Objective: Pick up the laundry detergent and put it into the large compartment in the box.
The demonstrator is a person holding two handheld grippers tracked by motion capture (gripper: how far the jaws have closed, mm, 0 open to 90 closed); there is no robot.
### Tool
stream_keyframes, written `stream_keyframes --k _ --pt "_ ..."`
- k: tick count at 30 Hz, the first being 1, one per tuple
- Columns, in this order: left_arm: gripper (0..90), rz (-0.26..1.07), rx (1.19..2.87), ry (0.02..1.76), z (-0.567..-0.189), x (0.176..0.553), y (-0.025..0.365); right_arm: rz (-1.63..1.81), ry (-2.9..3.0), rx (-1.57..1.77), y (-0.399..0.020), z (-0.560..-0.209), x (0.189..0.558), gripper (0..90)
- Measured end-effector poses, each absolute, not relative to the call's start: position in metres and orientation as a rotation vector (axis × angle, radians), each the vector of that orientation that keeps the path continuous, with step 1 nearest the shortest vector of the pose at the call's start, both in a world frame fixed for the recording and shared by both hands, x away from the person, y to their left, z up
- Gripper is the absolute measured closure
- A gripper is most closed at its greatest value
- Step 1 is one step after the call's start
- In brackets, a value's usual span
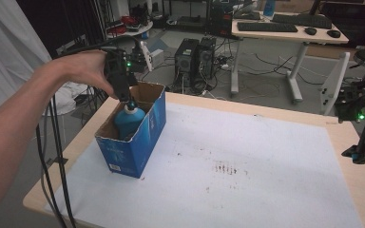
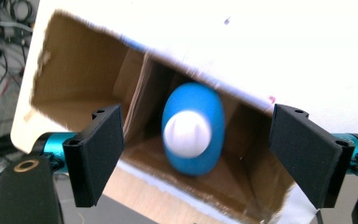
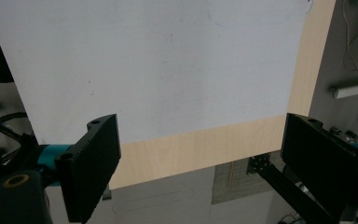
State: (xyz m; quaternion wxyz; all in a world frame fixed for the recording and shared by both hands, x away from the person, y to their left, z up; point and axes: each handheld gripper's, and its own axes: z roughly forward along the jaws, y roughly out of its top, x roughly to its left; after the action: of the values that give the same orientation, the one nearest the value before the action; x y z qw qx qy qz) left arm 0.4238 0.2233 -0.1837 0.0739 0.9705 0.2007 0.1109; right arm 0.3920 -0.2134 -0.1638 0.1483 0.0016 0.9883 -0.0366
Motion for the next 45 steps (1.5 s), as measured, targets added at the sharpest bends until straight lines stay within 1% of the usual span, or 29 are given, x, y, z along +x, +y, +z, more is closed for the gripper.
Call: stream_keyframes --k 6,8,9,12,19,22,30,38,45 --pt "18.4 0.361 2.928 0.47 -0.17 0.416 0.184 -0.101 2.843 0.012 -0.213 -0.164 0.394 11.3" --pt "18.3 0.372 2.935 0.409 -0.164 0.415 0.163 -0.103 2.843 0.005 -0.213 -0.164 0.395 11.3" --pt "15.8 0.373 2.929 0.392 -0.162 0.414 0.157 -0.105 2.843 0.006 -0.213 -0.164 0.395 11.3" --pt "15.5 0.355 2.925 0.315 -0.157 0.412 0.13 -0.099 2.844 0.016 -0.212 -0.163 0.395 11.3" --pt "15.5 0.296 2.964 0.176 -0.164 0.407 0.082 -0.084 2.836 0.023 -0.212 -0.16 0.398 11.3" --pt "15.5 0.282 2.974 0.148 -0.17 0.405 0.068 -0.078 2.83 0.033 -0.212 -0.159 0.397 11.2" --pt "15.5 0.25 3.011 0.142 -0.189 0.401 0.049 -0.046 2.814 0.038 -0.21 -0.153 0.398 11.3" --pt "15.5 0.205 3.043 0.127 -0.216 0.398 0.043 -0.016 2.802 0.055 -0.21 -0.149 0.397 11.2" --pt "15.5 0.193 3.05 0.142 -0.23 0.398 0.041 -0.005 2.789 0.057 -0.212 -0.147 0.393 11.3"
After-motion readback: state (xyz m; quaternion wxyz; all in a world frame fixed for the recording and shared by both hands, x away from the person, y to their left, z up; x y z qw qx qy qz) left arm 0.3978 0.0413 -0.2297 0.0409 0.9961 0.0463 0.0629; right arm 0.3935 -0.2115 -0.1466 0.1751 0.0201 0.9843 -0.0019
